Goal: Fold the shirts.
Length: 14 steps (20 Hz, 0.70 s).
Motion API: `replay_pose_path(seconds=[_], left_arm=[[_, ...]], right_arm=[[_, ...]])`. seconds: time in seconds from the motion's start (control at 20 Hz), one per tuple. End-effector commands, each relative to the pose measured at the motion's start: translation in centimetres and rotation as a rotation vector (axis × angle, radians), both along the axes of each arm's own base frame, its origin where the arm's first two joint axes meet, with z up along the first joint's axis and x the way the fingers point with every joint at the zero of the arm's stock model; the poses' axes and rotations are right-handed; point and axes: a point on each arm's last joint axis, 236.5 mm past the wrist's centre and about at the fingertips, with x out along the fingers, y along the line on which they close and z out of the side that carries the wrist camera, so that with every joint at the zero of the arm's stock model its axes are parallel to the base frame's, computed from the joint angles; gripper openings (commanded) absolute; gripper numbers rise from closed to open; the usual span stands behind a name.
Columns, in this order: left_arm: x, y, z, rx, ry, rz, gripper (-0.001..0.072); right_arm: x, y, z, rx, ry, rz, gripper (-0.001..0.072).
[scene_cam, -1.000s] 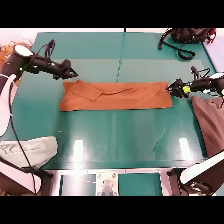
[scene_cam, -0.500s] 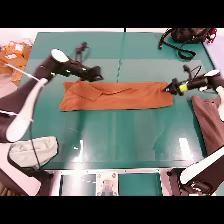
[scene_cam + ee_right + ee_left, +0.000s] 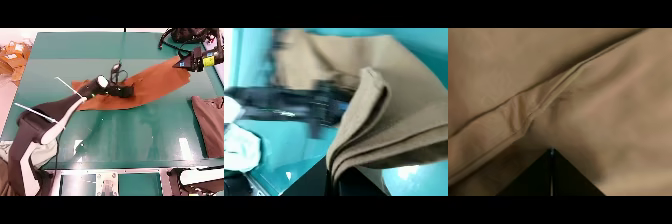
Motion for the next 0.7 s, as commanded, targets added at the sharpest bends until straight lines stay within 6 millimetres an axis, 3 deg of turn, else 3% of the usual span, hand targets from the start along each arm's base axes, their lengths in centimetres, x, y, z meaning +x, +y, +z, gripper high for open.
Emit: replay_pose_path(seconds=[0.0, 0.2, 0.35, 0.5, 0.65], left_arm=[[-1.3, -3.3, -0.9, -0.040, 0.013, 0.001, 0.0025], [-2.0, -2.9, -0.4, -0.042, 0.045, -0.039, 0.0025], [-2.7, 0.5, 1.5, -0.004, 0.118, -0.194, 0.0024], [-1.4, 8.2, 5.0, 0.138, 0.150, -0.275, 0.0023], [2.1, 18.5, 10.0, 0.377, 0.053, -0.185, 0.0024]], right_arm=[[-1.9, 2.4, 4.1, 0.014, -0.075, 0.037, 0.0015], [-1.7, 3.0, 3.5, 0.019, -0.062, 0.053, 0.0015], [-1.0, 3.0, 3.6, 0.021, -0.080, 0.028, 0.0015], [-0.4, 4.1, 3.8, 0.029, -0.088, 0.020, 0.0015], [0.3, 8.0, 4.2, 0.049, -0.104, 0.036, 0.0015]])
